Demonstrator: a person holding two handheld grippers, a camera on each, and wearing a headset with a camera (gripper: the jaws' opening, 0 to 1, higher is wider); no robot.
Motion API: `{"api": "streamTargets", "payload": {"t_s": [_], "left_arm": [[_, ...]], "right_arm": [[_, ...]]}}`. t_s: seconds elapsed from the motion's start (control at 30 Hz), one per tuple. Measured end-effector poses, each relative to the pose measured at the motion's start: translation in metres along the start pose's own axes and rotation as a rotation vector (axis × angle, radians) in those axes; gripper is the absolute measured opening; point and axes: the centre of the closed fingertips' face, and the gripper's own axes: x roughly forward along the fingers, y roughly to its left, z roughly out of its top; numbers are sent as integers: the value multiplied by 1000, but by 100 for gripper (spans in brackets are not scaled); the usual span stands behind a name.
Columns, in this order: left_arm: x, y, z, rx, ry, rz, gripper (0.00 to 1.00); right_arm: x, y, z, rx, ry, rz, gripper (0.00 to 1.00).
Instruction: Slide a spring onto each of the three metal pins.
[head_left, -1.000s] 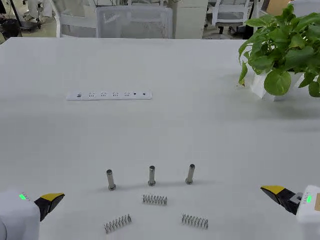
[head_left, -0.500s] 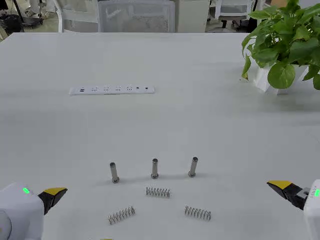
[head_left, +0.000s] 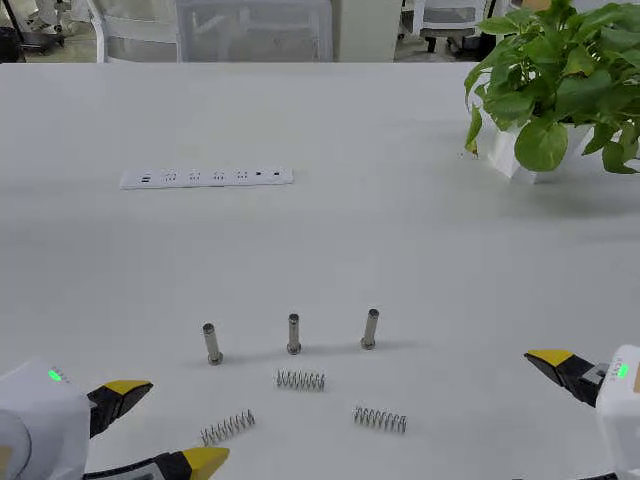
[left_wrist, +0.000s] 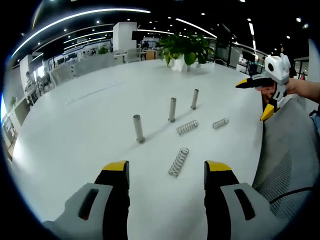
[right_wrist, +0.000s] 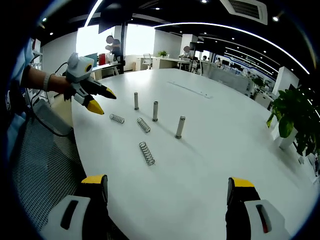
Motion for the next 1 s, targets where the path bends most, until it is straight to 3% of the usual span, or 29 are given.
{"api": "streamTargets", "payload": {"t_s": [0.2, 0.6, 1.0], "left_arm": [[12, 1, -8, 29, 36, -19, 42], [23, -11, -16, 115, 97, -93, 23], [27, -15, -23, 157, 137, -129, 11]], "right_arm": [[-1, 0, -2, 15, 1, -6, 100], [-4, 2, -5, 27, 4, -16, 100], [-6, 2, -6, 35, 3, -21, 100]]}}
